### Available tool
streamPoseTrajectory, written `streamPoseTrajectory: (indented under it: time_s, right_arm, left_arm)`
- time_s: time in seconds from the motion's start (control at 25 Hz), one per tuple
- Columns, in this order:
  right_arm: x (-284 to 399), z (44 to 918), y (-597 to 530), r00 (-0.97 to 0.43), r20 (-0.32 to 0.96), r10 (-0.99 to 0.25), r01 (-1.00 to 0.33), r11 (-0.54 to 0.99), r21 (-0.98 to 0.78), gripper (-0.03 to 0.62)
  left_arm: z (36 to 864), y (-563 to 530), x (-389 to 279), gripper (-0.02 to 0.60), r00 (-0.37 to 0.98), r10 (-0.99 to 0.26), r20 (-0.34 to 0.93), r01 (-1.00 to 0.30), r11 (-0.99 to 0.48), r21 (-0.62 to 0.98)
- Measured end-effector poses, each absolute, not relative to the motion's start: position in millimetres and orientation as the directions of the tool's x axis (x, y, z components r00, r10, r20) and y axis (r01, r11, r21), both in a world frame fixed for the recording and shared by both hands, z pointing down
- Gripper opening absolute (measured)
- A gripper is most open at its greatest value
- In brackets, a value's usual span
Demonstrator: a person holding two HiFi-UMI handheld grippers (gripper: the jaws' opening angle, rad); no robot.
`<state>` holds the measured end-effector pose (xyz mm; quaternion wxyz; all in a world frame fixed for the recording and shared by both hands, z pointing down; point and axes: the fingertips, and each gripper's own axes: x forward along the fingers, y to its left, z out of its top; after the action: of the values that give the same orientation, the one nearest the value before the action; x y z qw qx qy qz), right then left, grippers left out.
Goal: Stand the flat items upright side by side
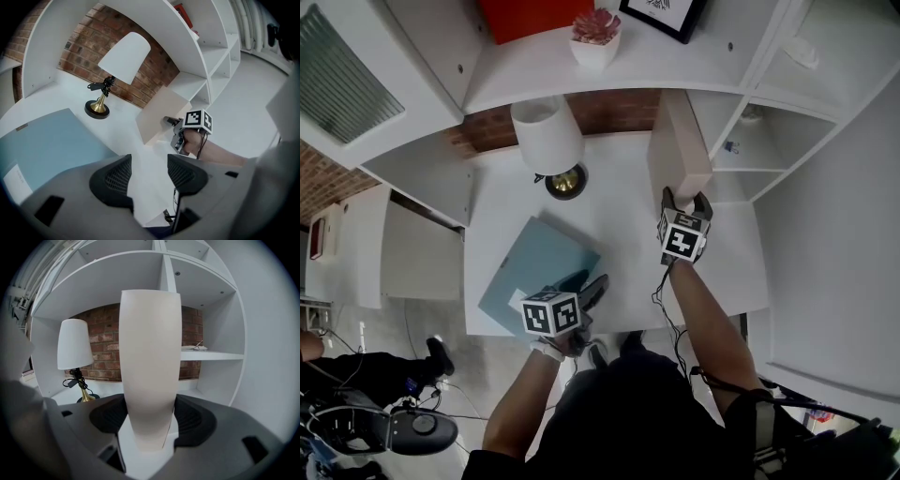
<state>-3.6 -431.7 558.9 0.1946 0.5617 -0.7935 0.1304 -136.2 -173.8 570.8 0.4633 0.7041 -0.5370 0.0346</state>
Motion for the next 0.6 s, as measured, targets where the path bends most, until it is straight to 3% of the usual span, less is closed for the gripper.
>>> streamPoseTrajectory:
  time_s: [0.28, 0.6]
  right_arm:
    - [4, 552, -411, -0.319, 0.423, -0.848, -0.93, 0.367, 0.034, 0.304]
    - [-10, 554, -377, -0.371, 0.412, -0.832, -0.892, 0.442, 0.09, 0.248]
  left_arm:
    - [570, -176, -131, 0.238, 0.436, -0.726, 0.531, -0.78, -0.011, 0.626]
    - [571, -179, -124, 0.235, 0.446, -0.724, 0.526, -0.775, -0.019, 0.631]
